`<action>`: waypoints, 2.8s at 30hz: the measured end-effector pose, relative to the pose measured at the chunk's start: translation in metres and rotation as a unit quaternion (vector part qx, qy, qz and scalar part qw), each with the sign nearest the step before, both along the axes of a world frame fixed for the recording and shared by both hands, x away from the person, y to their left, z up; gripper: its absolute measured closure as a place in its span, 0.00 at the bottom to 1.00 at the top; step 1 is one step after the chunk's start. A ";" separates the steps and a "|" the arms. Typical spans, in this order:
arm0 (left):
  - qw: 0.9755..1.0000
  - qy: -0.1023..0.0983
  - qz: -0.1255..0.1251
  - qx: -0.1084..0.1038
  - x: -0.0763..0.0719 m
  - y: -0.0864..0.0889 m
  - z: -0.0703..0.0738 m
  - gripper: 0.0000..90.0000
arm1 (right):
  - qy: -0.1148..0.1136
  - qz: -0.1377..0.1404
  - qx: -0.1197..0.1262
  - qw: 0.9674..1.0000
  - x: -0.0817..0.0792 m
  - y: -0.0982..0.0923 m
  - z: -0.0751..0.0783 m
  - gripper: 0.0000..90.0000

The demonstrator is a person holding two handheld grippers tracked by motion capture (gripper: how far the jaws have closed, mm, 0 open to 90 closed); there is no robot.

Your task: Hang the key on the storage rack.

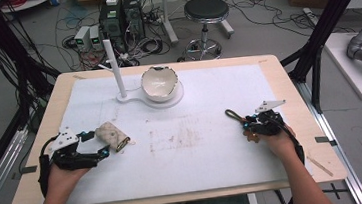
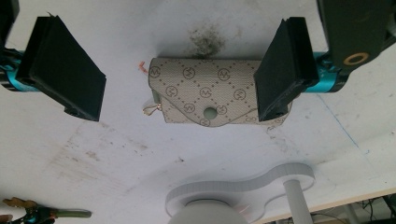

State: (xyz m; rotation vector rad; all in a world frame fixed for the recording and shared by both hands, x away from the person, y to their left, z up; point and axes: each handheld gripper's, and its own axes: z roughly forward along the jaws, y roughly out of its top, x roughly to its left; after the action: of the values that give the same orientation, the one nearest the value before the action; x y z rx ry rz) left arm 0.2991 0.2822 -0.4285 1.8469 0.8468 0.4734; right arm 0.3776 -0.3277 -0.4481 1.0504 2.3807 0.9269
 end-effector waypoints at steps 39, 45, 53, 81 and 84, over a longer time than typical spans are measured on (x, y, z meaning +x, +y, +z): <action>1.000 -0.011 0.011 0.005 -0.003 0.002 0.005 0.18 | -0.146 0.115 0.066 0.980 0.006 0.107 0.132 0.79; 1.000 -0.011 0.010 0.003 -0.003 0.002 0.005 0.18 | -0.163 0.135 0.062 0.975 0.015 0.135 0.151 0.79; 1.000 -0.010 0.009 0.001 -0.003 0.003 0.005 0.18 | -0.174 0.154 0.058 0.971 0.025 0.166 0.166 0.79; 1.000 -0.008 0.018 0.003 -0.007 0.009 0.003 0.18 | -0.184 0.208 0.024 0.960 0.061 0.272 0.187 0.79; 1.000 -0.009 0.018 0.004 -0.007 0.009 0.003 0.18 | -0.182 0.212 0.019 0.960 0.065 0.281 0.187 0.79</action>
State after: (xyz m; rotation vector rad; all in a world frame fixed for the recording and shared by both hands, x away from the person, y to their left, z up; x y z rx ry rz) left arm 0.2916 0.2915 -0.4251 1.8349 0.8689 0.5150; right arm 0.4423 -0.0471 -0.2614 0.3341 2.3079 1.1932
